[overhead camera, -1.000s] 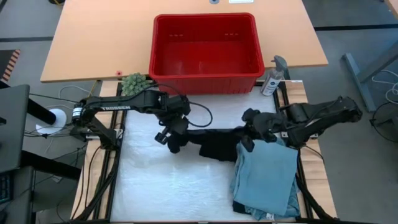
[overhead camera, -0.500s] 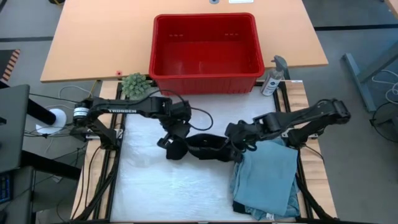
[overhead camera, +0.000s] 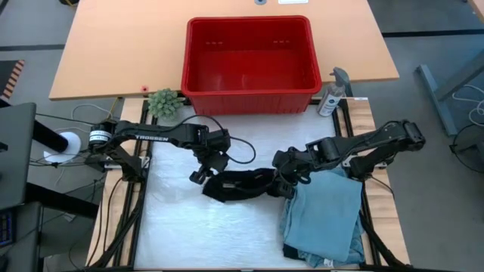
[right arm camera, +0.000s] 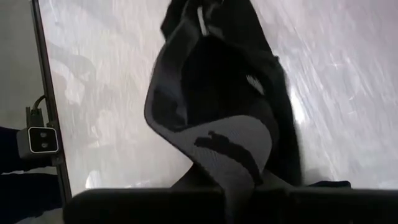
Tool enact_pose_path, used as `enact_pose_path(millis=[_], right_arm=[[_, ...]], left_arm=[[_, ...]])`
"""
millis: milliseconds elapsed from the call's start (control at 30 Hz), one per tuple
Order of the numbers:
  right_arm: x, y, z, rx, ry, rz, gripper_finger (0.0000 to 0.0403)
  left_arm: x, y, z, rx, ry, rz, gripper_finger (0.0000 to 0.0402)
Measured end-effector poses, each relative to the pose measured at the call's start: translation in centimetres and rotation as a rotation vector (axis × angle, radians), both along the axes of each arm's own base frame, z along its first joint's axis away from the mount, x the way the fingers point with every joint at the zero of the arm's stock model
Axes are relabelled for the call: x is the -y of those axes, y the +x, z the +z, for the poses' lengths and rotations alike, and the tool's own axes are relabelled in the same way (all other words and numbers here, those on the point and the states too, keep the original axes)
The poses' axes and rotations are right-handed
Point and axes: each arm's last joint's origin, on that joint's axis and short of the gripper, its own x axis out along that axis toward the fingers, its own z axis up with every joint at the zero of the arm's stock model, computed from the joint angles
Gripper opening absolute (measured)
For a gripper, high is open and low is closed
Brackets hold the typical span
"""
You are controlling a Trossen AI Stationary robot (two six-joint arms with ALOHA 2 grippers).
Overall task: Fold Laundry from Bin
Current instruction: Fold the black boxer
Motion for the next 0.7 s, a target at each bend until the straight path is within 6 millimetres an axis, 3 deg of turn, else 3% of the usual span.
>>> enact_pose_path(millis=[167,333,700], right_arm=[[0.0,0.0,0.0,0.000,-0.003,0.002,0.0016],[0.3,0.0,0.0,0.001,-0.009,0.001,0.0016],[1.4,0.3,-0.1,0.003,-0.043,0.020,0.0016]], left_arm=[[-0.1,0.6,0.2,0.054,0.013,0.026,0.0130],[0.4,1.8,0.9,0.163,-0.081,0.097,0.0131],[5.6,2.9,1.1,0.275,0.085,0.090,0.0131]])
